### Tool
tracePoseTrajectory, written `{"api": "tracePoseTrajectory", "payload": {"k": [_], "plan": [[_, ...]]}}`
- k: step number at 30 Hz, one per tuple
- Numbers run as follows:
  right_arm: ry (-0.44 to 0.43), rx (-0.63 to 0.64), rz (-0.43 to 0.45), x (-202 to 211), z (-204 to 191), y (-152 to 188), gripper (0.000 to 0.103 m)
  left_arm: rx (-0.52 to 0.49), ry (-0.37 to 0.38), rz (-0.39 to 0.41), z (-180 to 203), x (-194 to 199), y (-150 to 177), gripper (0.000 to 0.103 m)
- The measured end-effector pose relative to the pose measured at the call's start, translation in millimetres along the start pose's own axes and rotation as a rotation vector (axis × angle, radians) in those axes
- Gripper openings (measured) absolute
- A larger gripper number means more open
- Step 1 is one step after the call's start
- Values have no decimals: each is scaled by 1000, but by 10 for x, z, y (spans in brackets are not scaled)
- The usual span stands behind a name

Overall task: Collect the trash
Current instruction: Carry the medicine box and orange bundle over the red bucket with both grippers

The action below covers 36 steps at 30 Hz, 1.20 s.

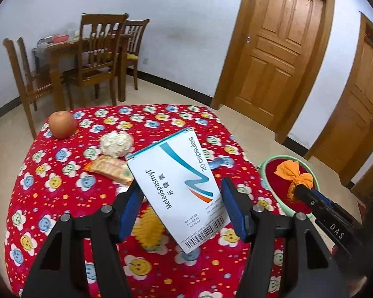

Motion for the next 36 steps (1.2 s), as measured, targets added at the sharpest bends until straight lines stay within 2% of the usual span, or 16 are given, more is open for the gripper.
{"api": "tracePoseTrajectory", "payload": {"k": [10, 30, 36], "plan": [[92, -74, 21, 97, 540, -42, 31, -92, 84, -29, 623, -203, -27, 63], [216, -188, -58, -192, 1512, 130, 32, -233, 174, -142, 1574, -897, 139, 63], [232, -213, -74, -270, 1717, 174, 37, -262, 194, -174, 1804, -1133, 184, 63]]}}
Point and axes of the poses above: each gripper's, at about its wrist camera, not at the fingertips, and x roughly against the way its jaws point, z to its right, y to its underside, the point moved 9 cm from there along -x, roughly the way its jaws point, and after that the axes turned 1 degree about z, right-handed, at the moved point
